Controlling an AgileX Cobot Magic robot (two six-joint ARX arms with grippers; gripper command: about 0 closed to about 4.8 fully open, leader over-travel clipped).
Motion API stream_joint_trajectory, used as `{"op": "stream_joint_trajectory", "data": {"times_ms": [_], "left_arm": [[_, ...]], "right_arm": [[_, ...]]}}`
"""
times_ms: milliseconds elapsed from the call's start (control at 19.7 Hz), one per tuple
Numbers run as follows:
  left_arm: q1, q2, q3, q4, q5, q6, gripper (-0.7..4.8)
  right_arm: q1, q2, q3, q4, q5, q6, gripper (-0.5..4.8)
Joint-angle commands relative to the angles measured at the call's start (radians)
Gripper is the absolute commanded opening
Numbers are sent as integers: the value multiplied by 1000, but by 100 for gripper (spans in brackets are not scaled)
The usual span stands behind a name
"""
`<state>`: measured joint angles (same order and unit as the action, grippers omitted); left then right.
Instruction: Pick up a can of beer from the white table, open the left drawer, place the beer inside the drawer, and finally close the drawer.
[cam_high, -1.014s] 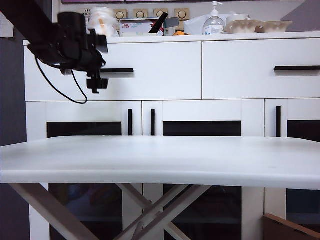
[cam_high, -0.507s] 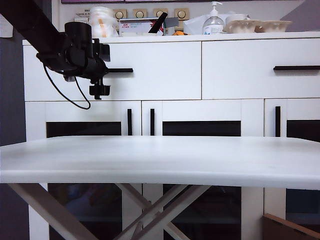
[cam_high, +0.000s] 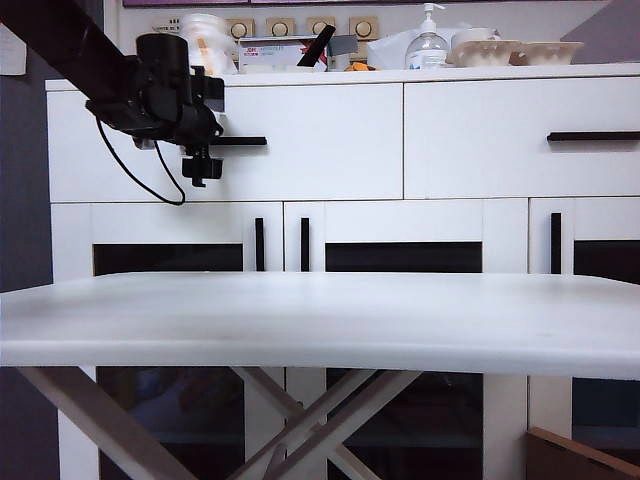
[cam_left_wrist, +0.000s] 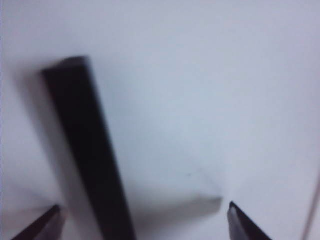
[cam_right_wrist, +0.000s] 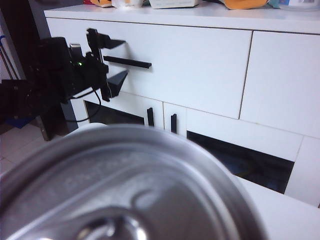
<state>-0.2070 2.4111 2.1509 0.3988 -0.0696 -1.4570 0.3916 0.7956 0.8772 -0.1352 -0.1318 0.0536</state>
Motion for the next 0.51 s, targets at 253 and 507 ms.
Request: {"op": "stream_joint_trajectory", "data": {"times_ms": [253, 507], "left_arm": [[3, 21, 19, -37, 3, 2, 160], [3, 21, 19, -16, 6, 10, -7]], "right_arm": [[0, -8, 14, 72, -1, -3, 165], [0, -8, 14, 85, -1, -3, 165]]}}
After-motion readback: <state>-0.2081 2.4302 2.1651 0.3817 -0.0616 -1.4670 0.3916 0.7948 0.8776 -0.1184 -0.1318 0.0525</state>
